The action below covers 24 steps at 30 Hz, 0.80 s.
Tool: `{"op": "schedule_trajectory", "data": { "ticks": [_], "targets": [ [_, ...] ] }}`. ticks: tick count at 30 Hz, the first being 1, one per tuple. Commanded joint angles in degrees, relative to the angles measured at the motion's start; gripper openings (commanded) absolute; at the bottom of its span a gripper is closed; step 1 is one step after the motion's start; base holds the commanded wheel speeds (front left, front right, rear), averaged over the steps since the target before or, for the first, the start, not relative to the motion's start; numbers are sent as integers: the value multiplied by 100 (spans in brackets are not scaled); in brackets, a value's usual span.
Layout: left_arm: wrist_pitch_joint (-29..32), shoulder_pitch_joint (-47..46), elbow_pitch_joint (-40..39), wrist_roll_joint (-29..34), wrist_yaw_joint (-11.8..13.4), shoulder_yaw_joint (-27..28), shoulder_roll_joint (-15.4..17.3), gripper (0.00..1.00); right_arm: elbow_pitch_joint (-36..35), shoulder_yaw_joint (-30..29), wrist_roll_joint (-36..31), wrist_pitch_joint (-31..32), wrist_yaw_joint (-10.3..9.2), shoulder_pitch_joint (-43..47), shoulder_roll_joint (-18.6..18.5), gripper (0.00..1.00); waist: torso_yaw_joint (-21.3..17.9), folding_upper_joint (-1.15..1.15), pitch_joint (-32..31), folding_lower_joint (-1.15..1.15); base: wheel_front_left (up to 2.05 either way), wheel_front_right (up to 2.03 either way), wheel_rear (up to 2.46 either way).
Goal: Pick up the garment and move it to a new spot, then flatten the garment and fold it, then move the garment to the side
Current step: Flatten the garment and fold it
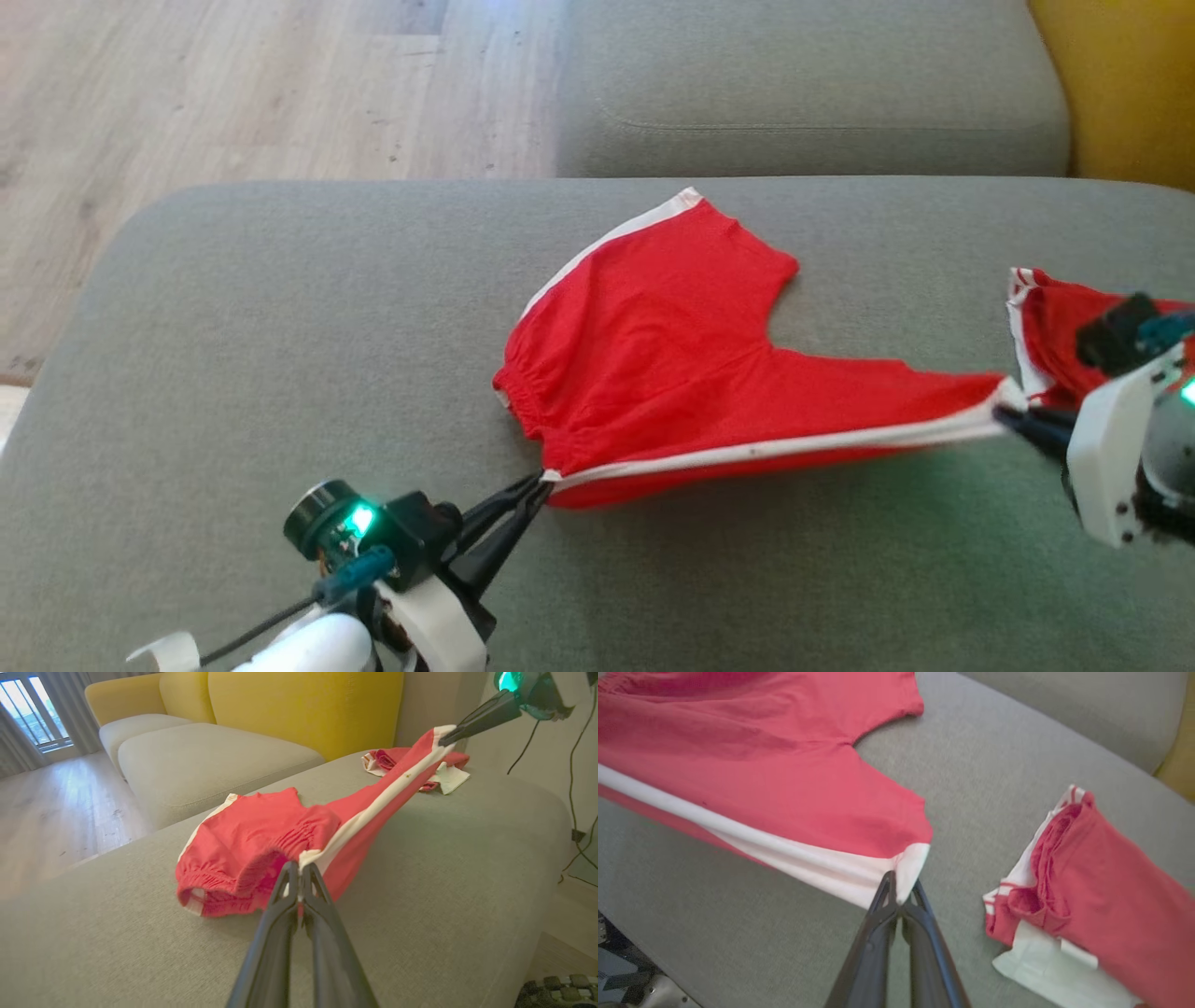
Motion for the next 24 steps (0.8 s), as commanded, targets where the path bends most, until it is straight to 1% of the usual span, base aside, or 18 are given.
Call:
{"op": "schedule_trajectory", "data": {
  "ticks": [1, 6, 9, 13, 16, 20, 24],
  "targets": [
    [33, -320, -150, -44, 101, 340, 213, 0, -86, -219, -188, -30, 37, -149, -208, 0, 71, 0, 20, 0, 0, 0, 0],
    [139, -581, -134, -59, 196, 446, 97, 0, -34, -693, -747, 28, 37, -474, 49, 0, 293, 0, 279, 0, 0, 0, 0],
    [268, -805, 18, -93, 148, 465, -15, 0, 77, -934, -1056, 130, 37, -765, 237, 0, 441, 0, 537, 0, 0, 0, 0],
    [266, -1125, 280, -120, 93, 549, -197, 0, 242, -1076, -1418, 294, 37, -1249, 497, 0, 617, 0, 924, 0, 0, 0, 0],
    [226, -1346, 504, -118, 39, 587, -334, 0, 420, -1066, -1630, 404, 37, -1640, 670, 0, 734, 0, 1208, 0, 0, 0, 0],
    [115, -1680, 921, -126, -58, 642, -577, 0, 793, -906, -1875, 492, 37, -2292, 912, 0, 937, 0, 1617, 0, 0, 0, 0],
    [43, -1901, 1173, -105, -140, 650, -724, 0, 1022, -776, -1972, 482, 37, -2679, 1007, 0, 1057, 0, 1879, 0, 0, 0, 0]
  ]
}}
